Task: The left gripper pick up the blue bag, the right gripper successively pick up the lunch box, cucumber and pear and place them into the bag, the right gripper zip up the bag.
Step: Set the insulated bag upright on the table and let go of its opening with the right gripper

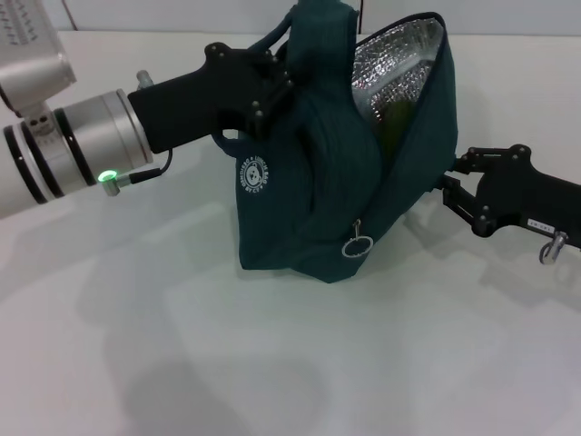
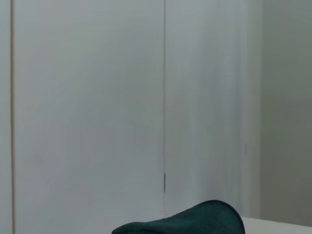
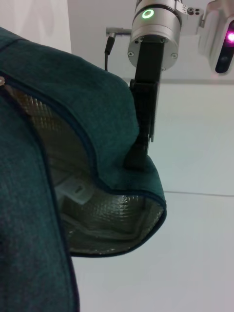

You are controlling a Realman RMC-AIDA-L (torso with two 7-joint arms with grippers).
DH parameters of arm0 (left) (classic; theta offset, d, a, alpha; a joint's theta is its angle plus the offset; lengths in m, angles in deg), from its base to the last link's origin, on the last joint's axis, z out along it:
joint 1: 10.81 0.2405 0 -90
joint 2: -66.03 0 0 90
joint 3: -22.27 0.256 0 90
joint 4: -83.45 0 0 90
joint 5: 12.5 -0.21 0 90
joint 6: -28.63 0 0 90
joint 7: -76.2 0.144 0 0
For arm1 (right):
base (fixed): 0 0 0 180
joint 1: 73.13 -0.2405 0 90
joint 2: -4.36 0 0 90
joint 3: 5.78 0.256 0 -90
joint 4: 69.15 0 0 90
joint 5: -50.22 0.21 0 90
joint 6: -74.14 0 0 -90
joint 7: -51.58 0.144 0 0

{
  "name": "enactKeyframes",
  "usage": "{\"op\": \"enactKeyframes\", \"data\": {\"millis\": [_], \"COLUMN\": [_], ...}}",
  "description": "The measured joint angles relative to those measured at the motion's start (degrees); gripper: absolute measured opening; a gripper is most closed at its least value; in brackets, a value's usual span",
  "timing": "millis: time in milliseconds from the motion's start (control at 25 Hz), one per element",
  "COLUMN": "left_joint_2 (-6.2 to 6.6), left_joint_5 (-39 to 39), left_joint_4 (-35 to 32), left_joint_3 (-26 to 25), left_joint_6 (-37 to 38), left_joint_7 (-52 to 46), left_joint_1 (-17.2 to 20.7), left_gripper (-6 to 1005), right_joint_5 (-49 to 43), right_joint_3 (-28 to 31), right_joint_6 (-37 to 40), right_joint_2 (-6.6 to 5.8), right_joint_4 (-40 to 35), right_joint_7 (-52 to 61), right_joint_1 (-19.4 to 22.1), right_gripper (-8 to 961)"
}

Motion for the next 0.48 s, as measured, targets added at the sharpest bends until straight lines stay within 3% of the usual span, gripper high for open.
{"op": "enactKeyframes", "data": {"millis": [280, 480], "left_joint_2": [-0.07, -0.30], "left_joint_5": [5.74, 9.74], "left_joint_4": [6.15, 11.64], "left_joint_3": [0.01, 0.01], "left_joint_6": [3.75, 5.78], "left_joint_7": [9.82, 17.77], "left_joint_1": [0.59, 0.22], "left_gripper": [100, 100], "right_joint_5": [1.21, 7.29], "right_joint_3": [0.17, 0.22], "right_joint_6": [1.28, 6.46], "right_joint_2": [0.29, 0.31], "right_joint_4": [-0.53, 0.10], "right_joint_7": [-3.41, -8.04], "right_joint_1": [0.73, 1.59], "right_gripper": [112, 79]}}
